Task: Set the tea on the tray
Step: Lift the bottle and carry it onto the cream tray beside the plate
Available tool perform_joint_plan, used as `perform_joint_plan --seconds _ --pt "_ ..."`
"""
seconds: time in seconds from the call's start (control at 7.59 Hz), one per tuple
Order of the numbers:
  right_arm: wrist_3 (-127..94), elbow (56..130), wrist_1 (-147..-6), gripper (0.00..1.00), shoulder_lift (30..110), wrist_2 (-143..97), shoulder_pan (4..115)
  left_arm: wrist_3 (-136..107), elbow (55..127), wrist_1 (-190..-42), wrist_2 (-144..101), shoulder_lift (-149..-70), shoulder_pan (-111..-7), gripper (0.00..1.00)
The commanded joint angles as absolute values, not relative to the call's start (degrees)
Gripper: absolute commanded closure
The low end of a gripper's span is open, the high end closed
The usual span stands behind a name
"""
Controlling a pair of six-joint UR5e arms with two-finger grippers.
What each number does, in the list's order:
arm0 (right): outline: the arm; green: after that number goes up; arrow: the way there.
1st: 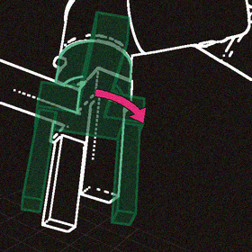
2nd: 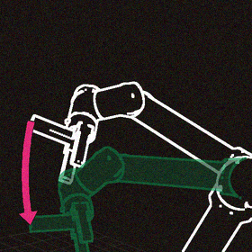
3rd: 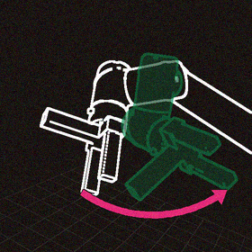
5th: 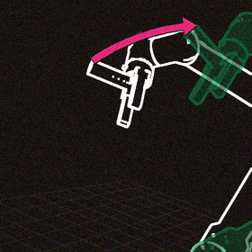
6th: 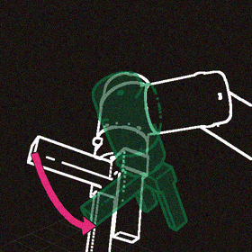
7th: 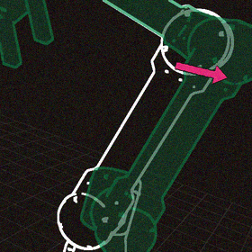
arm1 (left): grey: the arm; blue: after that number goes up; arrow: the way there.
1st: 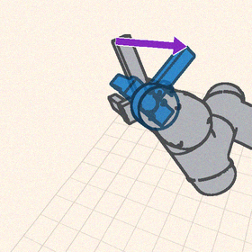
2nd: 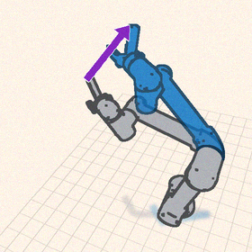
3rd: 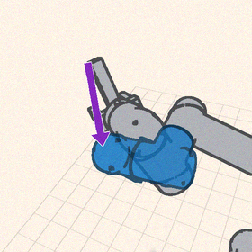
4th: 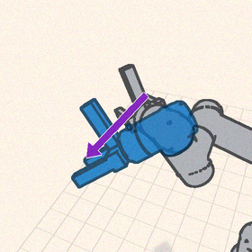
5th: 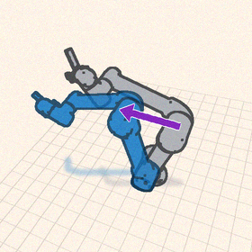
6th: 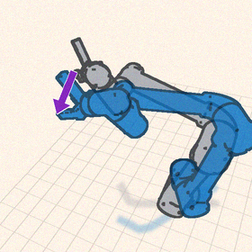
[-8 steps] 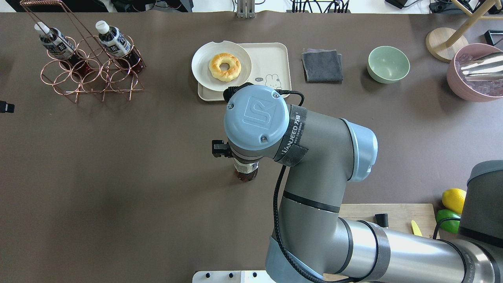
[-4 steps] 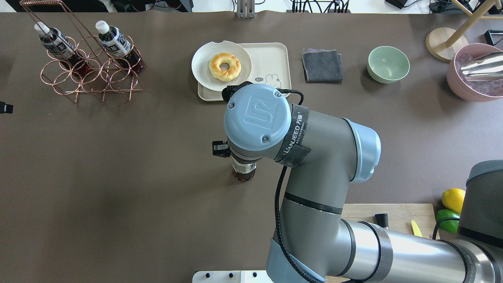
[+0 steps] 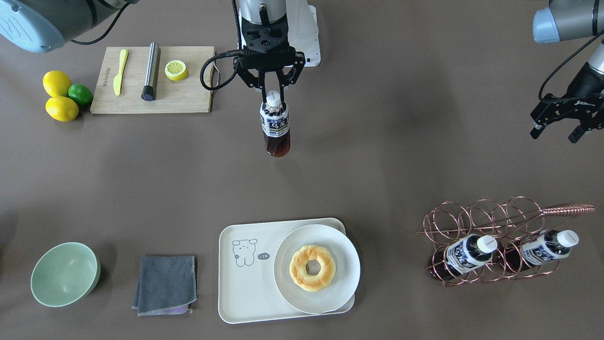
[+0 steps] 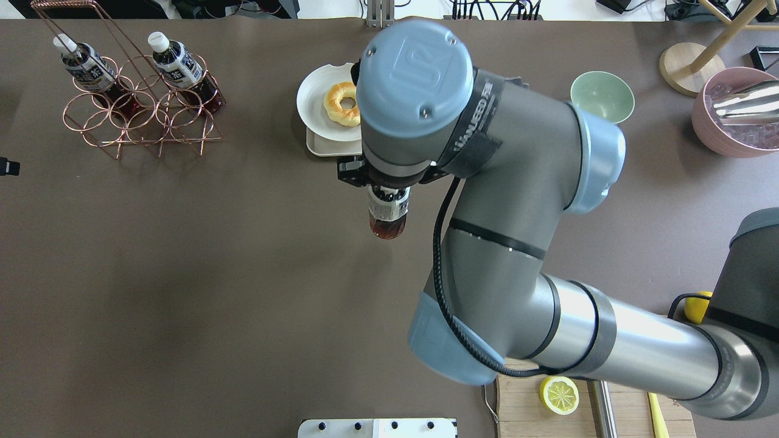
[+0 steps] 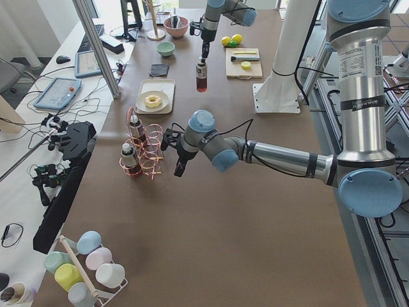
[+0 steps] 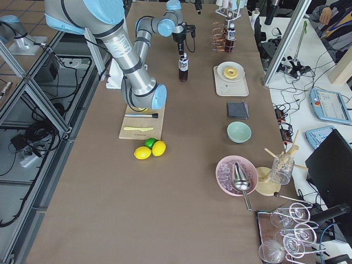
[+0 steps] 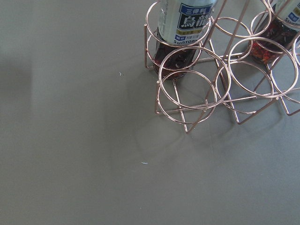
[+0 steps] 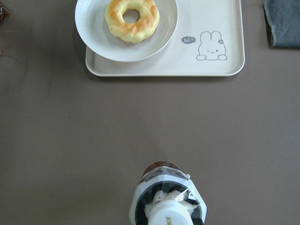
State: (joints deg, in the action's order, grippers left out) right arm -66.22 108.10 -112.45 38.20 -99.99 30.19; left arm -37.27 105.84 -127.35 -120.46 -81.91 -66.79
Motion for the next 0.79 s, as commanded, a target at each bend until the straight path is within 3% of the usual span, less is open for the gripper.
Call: perform_joint_plan --seconds 0.0,0.26,0.66 --pt "-55.4 98.7 -111.5 1.0 34.0 -106.7 41.7 -37.3 105.9 -127.4 -120.4 -81.9 -66.9 0.02" --pt "-50.0 77.2 -101.5 1.0 25.0 -111.9 48.7 -37.3 106.3 -127.4 -120.2 -81.8 -67.0 0.02" --pt "-43.1 62.8 -91.4 1.0 23.3 -112.6 52.4 -40.3 106.8 -127.5 -120.0 -81.8 -67.0 0.02"
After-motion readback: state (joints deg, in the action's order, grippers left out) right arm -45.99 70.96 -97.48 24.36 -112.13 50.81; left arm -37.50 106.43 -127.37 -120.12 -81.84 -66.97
